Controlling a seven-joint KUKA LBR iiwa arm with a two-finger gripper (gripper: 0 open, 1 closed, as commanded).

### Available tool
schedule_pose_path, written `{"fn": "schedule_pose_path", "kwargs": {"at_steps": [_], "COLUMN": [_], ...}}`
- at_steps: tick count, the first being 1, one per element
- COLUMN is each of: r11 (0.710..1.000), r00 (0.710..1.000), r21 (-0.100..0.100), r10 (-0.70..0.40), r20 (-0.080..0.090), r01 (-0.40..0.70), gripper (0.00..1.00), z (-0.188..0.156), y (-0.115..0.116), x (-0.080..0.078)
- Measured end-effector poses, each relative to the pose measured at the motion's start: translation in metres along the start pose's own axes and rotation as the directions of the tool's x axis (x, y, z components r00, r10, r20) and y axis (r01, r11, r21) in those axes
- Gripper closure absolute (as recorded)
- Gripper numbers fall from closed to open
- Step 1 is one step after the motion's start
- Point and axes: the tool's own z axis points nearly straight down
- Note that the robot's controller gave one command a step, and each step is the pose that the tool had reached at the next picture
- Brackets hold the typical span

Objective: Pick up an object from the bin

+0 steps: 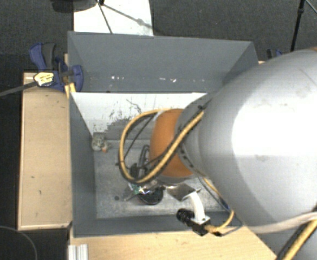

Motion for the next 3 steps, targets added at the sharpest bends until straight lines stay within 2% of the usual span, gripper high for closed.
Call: {"fn": "schedule_pose_path", "kwargs": {"at_steps": [1, 2, 3], "r11": [1.0, 1.0, 1.0], "r00": [1.0, 1.0, 1.0], "r21": [-0.003, -0.003, -0.003], "r10": [-0.002, -0.005, -0.009], "r20": [-0.002, 0.0, 0.0], "r01": [0.002, 0.005, 0.009], "gripper": [1.0, 1.0, 1.0], "z": [-0.001, -0.003, -0.069], "y": [0.001, 0.002, 0.003], "x": [0.001, 0.001, 0.0]}}
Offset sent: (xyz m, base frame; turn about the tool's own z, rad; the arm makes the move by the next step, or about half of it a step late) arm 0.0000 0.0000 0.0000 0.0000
